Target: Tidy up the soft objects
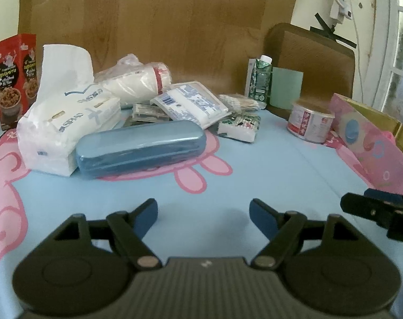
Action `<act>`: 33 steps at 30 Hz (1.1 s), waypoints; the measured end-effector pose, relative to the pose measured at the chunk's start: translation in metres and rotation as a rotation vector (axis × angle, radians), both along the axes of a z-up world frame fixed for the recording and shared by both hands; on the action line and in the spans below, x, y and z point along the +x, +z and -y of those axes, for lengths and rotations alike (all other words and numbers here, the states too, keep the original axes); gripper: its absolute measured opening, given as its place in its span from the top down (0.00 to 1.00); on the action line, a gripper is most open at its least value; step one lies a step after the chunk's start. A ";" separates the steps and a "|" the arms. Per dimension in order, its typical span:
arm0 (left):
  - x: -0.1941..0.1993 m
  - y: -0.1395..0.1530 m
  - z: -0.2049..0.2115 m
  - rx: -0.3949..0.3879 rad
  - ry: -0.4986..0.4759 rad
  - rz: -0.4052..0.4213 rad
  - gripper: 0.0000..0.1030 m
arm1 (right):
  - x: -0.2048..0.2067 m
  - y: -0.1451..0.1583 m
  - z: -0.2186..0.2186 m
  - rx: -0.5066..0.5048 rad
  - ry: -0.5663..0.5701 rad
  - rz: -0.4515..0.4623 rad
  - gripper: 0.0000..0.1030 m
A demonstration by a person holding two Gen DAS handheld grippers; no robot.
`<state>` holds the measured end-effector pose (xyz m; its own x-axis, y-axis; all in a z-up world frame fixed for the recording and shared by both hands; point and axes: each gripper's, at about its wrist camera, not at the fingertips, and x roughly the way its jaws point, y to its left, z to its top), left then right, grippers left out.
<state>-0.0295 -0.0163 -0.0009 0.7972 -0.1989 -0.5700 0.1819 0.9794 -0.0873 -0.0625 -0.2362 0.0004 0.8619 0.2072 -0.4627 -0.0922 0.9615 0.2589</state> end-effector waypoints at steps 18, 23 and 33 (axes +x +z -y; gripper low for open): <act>-0.002 0.002 -0.016 -0.094 -0.001 0.024 0.20 | 0.005 -0.001 -0.009 -0.097 -0.007 -0.029 0.29; -0.004 0.003 -0.018 -0.115 -0.010 0.032 0.20 | 0.009 -0.002 -0.014 -0.100 -0.013 -0.044 0.29; -0.006 0.003 -0.023 -0.151 -0.014 0.038 0.19 | 0.019 -0.002 -0.042 -0.168 0.036 -0.058 0.26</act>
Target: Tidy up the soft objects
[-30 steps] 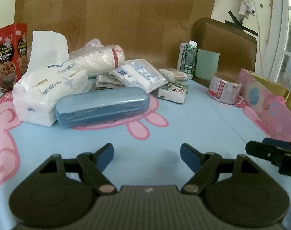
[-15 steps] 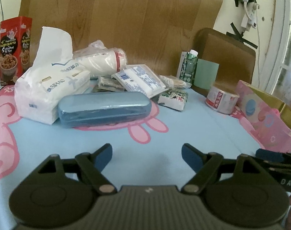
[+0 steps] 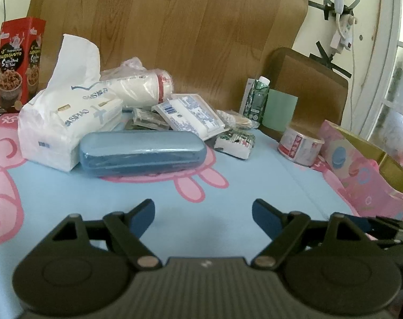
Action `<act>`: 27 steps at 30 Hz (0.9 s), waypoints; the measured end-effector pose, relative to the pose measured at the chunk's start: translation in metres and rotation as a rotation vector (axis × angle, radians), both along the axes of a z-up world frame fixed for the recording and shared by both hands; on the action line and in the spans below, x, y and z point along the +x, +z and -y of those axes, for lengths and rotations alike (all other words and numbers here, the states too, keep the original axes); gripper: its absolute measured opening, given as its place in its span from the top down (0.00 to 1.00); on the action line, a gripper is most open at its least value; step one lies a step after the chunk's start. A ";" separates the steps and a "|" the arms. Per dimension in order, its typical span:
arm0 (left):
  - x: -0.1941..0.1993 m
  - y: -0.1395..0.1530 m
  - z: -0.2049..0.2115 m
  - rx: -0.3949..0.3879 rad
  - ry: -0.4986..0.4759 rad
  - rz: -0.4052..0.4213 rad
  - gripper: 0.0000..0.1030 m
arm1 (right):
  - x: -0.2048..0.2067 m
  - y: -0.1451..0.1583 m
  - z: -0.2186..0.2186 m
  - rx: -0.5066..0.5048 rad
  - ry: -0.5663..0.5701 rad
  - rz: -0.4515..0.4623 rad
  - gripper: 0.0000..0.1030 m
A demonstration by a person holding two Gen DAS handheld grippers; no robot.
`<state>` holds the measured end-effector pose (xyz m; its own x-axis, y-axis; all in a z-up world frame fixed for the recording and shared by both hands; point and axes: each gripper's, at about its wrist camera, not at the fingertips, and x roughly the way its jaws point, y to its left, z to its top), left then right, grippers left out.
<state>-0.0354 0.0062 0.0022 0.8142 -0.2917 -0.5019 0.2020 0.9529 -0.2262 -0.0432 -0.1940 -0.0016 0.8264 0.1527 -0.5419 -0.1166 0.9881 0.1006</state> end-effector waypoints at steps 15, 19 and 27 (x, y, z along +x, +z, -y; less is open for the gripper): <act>-0.004 0.002 -0.016 -0.077 0.069 0.047 0.16 | 0.018 0.000 -0.024 -0.027 0.021 -0.011 0.25; -0.008 0.004 -0.030 -0.129 0.160 0.081 0.14 | 0.027 0.001 -0.031 -0.015 0.037 -0.015 0.25; -0.015 0.003 -0.060 -0.247 0.312 0.125 0.11 | 0.060 0.007 -0.057 -0.033 0.187 0.006 0.26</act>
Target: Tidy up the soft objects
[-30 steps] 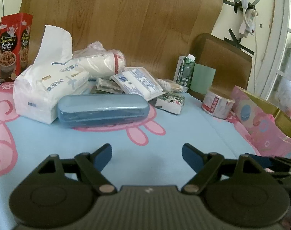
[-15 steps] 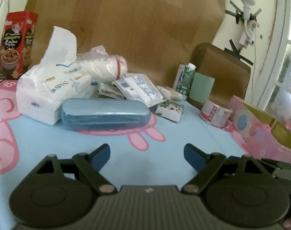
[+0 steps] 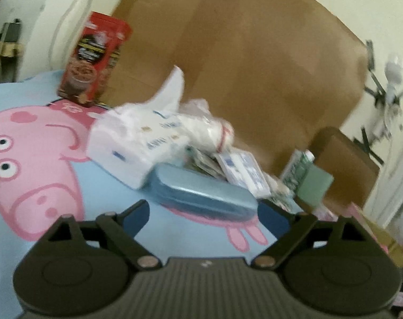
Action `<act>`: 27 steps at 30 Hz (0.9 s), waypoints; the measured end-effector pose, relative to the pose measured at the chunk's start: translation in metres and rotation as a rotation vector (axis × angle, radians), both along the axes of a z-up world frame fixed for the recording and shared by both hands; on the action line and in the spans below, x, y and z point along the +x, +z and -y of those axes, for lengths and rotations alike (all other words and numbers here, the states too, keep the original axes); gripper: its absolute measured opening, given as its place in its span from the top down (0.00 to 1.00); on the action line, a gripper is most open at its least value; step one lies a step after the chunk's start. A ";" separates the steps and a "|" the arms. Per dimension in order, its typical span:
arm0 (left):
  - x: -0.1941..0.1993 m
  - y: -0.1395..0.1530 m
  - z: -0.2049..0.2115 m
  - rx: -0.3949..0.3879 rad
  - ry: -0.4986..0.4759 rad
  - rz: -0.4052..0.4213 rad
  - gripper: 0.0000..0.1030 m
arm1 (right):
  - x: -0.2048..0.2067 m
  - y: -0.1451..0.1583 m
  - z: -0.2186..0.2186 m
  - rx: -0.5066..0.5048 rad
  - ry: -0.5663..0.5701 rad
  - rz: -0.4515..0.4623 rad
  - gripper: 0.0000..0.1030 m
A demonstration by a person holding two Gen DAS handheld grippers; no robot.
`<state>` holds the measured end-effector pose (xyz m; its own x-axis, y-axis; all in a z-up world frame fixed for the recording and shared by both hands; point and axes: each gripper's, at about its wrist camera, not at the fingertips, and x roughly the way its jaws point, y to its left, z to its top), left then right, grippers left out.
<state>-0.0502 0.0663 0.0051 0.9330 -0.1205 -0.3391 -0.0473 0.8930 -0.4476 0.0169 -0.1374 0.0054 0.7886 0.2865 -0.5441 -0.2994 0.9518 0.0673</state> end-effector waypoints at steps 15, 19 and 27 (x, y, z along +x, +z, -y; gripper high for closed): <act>-0.014 0.003 -0.012 -0.028 0.131 0.087 0.07 | 0.068 0.010 -0.079 -0.337 0.559 0.139 0.08; -0.013 0.003 -0.011 -0.019 0.131 0.087 0.05 | 0.088 0.016 -0.084 -0.367 0.651 0.070 0.04; -0.013 0.003 -0.008 -0.016 0.145 0.080 0.04 | 0.091 0.032 -0.109 -0.519 0.800 -0.032 0.32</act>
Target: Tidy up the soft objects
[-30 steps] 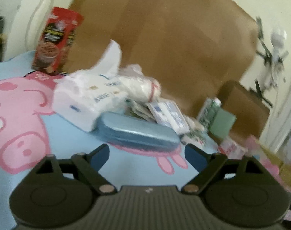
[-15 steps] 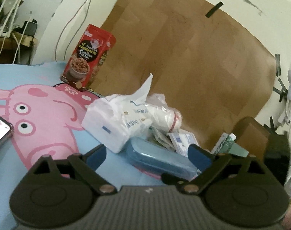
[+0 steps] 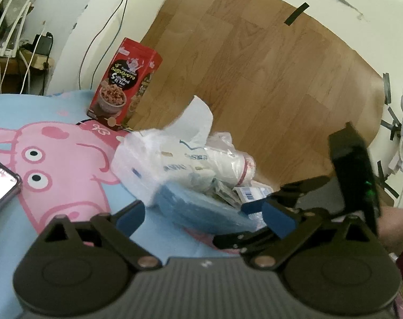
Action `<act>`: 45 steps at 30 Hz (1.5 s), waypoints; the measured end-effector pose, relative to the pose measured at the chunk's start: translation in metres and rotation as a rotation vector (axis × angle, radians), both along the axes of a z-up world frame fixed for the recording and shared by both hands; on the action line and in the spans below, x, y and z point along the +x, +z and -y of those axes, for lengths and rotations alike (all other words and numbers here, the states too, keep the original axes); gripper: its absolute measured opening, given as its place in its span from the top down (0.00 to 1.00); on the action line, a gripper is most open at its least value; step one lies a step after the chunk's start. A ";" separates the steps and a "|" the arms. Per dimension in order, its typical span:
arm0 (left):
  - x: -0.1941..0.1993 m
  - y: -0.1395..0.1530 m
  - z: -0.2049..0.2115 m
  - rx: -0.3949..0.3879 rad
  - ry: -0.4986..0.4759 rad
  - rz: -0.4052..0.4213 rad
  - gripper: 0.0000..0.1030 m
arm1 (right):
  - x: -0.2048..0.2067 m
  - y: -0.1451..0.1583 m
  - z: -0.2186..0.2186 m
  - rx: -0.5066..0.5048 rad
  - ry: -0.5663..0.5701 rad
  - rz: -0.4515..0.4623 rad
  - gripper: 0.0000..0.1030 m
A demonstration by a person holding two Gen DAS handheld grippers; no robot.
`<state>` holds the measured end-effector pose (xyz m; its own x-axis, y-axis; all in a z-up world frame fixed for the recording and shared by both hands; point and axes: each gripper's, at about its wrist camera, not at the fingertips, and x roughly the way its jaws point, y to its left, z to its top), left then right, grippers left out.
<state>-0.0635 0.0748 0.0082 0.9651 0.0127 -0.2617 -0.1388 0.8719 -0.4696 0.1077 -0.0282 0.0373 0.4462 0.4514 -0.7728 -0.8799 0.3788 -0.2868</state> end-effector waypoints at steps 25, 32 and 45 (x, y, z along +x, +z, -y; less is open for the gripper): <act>0.031 -0.007 0.016 0.042 -0.199 -0.148 0.01 | -0.220 -0.033 0.176 0.484 -0.490 -0.071 0.40; 0.034 -0.012 0.010 -0.017 -0.279 -0.211 0.01 | -0.227 -0.036 0.166 0.499 -0.453 -0.040 0.23; -0.002 -0.002 0.019 -0.023 -0.421 -0.301 0.10 | -0.201 -0.032 0.157 0.552 -0.376 -0.064 0.17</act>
